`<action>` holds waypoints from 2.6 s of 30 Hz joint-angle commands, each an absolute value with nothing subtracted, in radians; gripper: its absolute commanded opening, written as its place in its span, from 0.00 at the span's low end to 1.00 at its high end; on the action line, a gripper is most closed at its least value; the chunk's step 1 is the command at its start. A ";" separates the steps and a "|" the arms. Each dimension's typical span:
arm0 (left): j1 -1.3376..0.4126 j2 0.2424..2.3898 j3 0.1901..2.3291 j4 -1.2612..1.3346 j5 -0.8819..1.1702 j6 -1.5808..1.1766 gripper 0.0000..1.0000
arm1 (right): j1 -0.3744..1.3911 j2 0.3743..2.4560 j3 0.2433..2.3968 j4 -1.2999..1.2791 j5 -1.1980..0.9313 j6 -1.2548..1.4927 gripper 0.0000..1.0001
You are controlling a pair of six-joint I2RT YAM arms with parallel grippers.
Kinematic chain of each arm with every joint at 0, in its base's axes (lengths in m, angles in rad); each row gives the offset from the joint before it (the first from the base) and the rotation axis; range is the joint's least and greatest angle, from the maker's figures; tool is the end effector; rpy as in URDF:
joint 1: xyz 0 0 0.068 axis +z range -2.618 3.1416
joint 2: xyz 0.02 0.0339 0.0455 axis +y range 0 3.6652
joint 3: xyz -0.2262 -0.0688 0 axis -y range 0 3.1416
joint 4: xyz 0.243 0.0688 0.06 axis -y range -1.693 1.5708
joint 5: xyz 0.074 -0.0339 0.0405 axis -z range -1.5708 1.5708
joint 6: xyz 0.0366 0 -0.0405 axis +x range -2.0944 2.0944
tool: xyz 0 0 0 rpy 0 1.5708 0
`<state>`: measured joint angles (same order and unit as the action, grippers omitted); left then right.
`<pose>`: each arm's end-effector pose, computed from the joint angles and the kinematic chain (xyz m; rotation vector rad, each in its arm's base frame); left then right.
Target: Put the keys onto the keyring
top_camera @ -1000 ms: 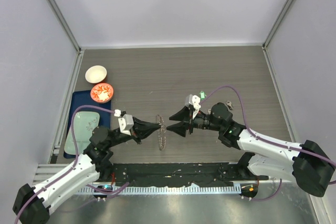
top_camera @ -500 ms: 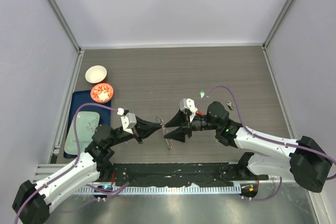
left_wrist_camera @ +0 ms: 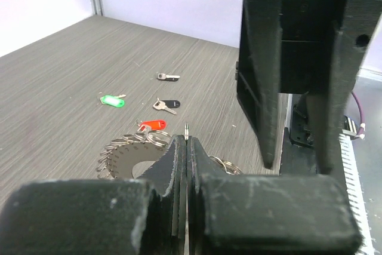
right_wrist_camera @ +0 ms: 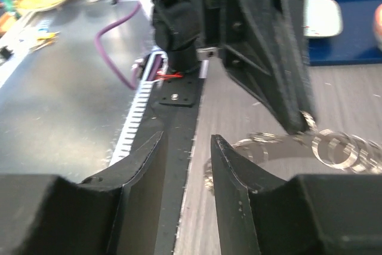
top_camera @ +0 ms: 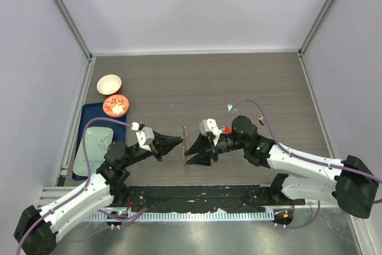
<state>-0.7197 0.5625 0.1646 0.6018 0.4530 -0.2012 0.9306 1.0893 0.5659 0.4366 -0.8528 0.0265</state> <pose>0.1253 -0.1311 0.2169 0.7516 1.2681 -1.0668 0.1293 0.2197 0.2360 -1.3740 1.2151 1.3976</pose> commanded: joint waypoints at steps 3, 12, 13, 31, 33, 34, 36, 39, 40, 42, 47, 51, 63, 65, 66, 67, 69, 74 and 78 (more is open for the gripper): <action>-0.723 0.520 0.189 0.707 0.451 -0.190 0.00 | 0.931 0.965 0.499 0.521 -0.495 0.031 0.40; -0.723 0.532 0.184 0.744 0.489 -0.207 0.00 | 0.916 1.017 0.445 0.716 -0.465 0.110 0.36; -0.723 0.534 0.184 0.745 0.497 -0.209 0.00 | 0.914 1.022 0.443 0.744 -0.466 0.117 0.36; -0.724 0.561 0.184 0.811 0.522 -0.236 0.00 | 0.911 1.092 0.428 0.879 -0.472 0.183 0.31; -0.727 0.560 0.183 0.815 0.523 -0.239 0.00 | 0.910 1.100 0.423 0.890 -0.469 0.189 0.31; -0.726 0.560 0.184 0.816 0.526 -0.241 0.00 | 0.910 1.101 0.423 0.899 -0.474 0.193 0.30; -0.729 0.561 0.186 0.819 0.529 -0.242 0.00 | 0.910 1.104 0.429 0.903 -0.483 0.199 0.30; -0.729 0.571 0.190 0.821 0.535 -0.247 0.00 | 0.910 1.106 0.440 0.913 -0.514 0.202 0.29; -0.730 0.572 0.192 0.821 0.538 -0.248 0.00 | 0.910 1.109 0.442 0.911 -0.518 0.199 0.29; -0.732 0.572 0.195 0.822 0.545 -0.250 0.00 | 0.910 1.112 0.445 0.913 -0.534 0.196 0.29; -0.735 0.581 0.196 0.831 0.560 -0.255 0.00 | 0.910 1.120 0.448 0.913 -0.552 0.190 0.23; -0.739 0.594 0.198 0.842 0.572 -0.261 0.00 | 0.910 1.118 0.453 0.904 -0.566 0.181 0.12; -0.741 0.627 0.184 0.775 0.560 -0.255 0.09 | 0.910 1.088 0.512 0.683 -0.532 0.104 0.01; -0.741 0.605 0.184 0.720 0.537 -0.247 0.16 | 0.910 1.078 0.550 0.605 -0.506 0.063 0.01; -0.741 0.595 0.183 0.698 0.528 -0.235 0.22 | 0.910 1.078 0.566 0.518 -0.499 0.054 0.01; -0.742 0.585 0.175 0.678 0.509 -0.229 0.24 | 0.910 1.081 0.584 0.471 -0.488 0.025 0.01; -0.742 0.549 0.161 0.628 0.486 -0.219 0.29 | 0.910 1.088 0.643 0.326 -0.476 0.005 0.01; -0.742 0.471 0.088 0.591 0.456 -0.219 0.38 | 0.926 1.149 0.834 0.007 -0.399 -0.115 0.01; -0.741 0.367 0.043 0.554 0.434 -0.212 0.41 | 0.979 1.227 0.981 -0.291 -0.246 -0.181 0.01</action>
